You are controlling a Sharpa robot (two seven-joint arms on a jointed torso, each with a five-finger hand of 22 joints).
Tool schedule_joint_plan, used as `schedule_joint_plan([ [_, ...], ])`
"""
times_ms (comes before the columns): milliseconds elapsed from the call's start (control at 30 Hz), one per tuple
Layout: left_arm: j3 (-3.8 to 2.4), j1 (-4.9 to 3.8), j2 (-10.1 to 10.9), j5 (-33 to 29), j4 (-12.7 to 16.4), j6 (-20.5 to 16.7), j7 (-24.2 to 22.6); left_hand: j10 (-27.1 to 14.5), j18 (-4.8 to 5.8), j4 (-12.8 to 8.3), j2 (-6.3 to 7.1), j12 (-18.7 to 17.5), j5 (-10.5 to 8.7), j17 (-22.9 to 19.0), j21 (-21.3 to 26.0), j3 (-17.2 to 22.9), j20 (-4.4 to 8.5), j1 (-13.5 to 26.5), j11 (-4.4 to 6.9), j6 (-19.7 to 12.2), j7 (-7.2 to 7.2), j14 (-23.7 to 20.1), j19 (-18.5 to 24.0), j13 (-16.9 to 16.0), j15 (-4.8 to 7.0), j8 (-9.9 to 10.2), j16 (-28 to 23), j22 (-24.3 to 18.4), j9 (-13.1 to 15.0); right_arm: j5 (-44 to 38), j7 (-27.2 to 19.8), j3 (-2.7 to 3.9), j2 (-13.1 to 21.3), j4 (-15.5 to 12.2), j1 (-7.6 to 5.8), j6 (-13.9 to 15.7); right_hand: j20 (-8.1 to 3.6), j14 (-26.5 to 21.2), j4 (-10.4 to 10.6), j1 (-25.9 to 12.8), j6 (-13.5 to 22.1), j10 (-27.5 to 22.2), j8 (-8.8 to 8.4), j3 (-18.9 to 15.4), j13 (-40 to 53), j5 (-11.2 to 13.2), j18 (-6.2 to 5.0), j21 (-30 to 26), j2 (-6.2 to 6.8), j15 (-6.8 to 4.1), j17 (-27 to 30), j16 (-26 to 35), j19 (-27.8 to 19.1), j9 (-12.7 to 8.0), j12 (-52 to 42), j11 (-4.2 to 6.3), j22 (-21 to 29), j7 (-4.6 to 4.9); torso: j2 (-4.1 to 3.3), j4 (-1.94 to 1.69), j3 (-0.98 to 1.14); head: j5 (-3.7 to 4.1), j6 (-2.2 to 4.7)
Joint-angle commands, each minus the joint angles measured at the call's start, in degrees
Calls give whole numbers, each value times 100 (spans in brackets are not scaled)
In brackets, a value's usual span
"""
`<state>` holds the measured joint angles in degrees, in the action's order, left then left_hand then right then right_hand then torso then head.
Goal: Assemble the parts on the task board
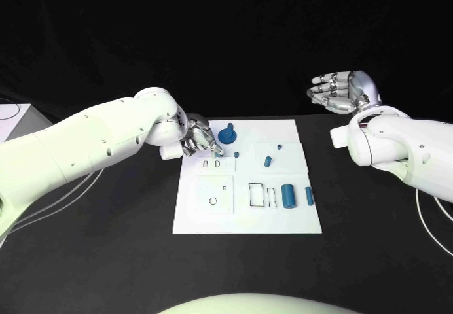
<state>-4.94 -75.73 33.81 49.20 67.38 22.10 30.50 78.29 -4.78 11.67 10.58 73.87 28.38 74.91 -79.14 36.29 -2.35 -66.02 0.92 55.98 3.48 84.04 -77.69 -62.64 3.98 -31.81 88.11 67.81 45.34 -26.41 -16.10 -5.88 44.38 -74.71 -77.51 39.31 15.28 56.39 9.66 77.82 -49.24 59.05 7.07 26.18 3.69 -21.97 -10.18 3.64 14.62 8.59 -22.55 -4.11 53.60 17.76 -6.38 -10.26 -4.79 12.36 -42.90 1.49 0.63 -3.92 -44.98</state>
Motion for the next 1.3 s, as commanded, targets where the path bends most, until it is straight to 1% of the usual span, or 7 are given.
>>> schedule_joint_plan([
  [33, 5, -55, -93, -283, -185, 967, 59, -29, -14, -1209, -79, -21, -5, 1210, 41, 1186, 12, -12, 2, -54, -4, 509, 47, 10, 12, -2, 4, -6, 8, -12, -65, 0, -14, 13, 6, -75, -10, -52, -12, 13, 0, -11, -32, -38, -6, -39, -41, 2, -54, 10, 9, 34, -50, -6, 29, -11, 8, 89, -4, 3, -2, -6, 3],
  [267, 64, -186, -356, -187, -615, 1223, 69, -33, -14, -1215, -88, -22, -6, 1217, 43, 1179, 10, -12, 0, -61, -2, 510, 50, 9, 10, 0, 8, -7, 9, -13, -68, -2, -50, 38, 34, -85, -10, -52, -12, 13, 0, -11, -32, -38, -6, -39, -41, 2, -54, 10, 9, 34, -50, -6, 29, -11, 8, 89, -12, 11, 3, -29, 5],
  [400, 127, -249, -465, -36, -730, 1204, 68, -27, -10, -1218, -90, -14, -4, 1212, 34, 1178, 10, -13, 0, -62, -2, 509, 39, -5, 10, -1, 5, 12, 9, -25, -72, -3, -63, 41, 43, -83, -9, -56, -12, 13, 2, -15, -34, -41, -7, -44, -40, 2, -56, 12, 15, 35, -54, -9, 33, -13, 14, 90, -8, 15, 4, -15, -2],
  [533, 182, -284, -536, 197, -775, 1063, 64, -25, -9, -1220, -92, -12, -1, 1211, 31, 1177, 9, -13, 0, -62, -2, 508, 36, -9, 9, -1, 4, 17, 10, -31, -74, -3, -68, 47, 47, -81, -7, -60, -12, 14, 3, -20, -37, -44, -7, -47, -40, 2, -56, 14, 21, 37, -57, -11, 36, -15, 19, 90, 2, -3, -1, -9, -15],
  [733, 262, -305, -601, 452, -765, 757, 57, -9, 1, -1238, -94, 8, 20, 1218, 10, 1170, 7, -15, 1, -57, -3, 510, 10, -39, 8, -9, 8, 62, 14, -34, -83, -3, -80, 47, 49, -83, -6, -63, -12, 14, 4, -23, -39, -46, -7, -49, -40, 1, -57, 15, 26, 37, -60, -12, 39, -16, 22, 91, 8, -10, 4, -18, -20],
  [1067, 449, -314, -654, 528, -760, 716, 67, -5, 3, -1246, -94, 13, 31, 1217, 6, 1168, 7, -14, 1, -54, -3, 510, 5, -46, 7, -12, 8, 69, 16, -35, -90, -3, -89, 47, 50, -86, -5, -66, -12, 15, 5, -26, -41, -49, -8, -51, -40, 1, -57, 16, 31, 38, -63, -14, 41, -16, 26, 91, 0, 0, -3, -31, -25],
  [1300, 500, -314, -691, 373, -810, 756, 74, 1, 5, -1253, -94, 19, 41, 1218, 0, 1166, 6, -14, 1, -52, -4, 511, -1, -56, 7, -15, 8, 80, 18, -35, -91, -3, -94, 49, 50, -91, -5, -66, -12, 15, 5, -26, -41, -49, -8, -51, -40, 1, -57, 16, 31, 38, -63, -14, 41, -16, 26, 91, -3, 0, -2, -38, -34],
])
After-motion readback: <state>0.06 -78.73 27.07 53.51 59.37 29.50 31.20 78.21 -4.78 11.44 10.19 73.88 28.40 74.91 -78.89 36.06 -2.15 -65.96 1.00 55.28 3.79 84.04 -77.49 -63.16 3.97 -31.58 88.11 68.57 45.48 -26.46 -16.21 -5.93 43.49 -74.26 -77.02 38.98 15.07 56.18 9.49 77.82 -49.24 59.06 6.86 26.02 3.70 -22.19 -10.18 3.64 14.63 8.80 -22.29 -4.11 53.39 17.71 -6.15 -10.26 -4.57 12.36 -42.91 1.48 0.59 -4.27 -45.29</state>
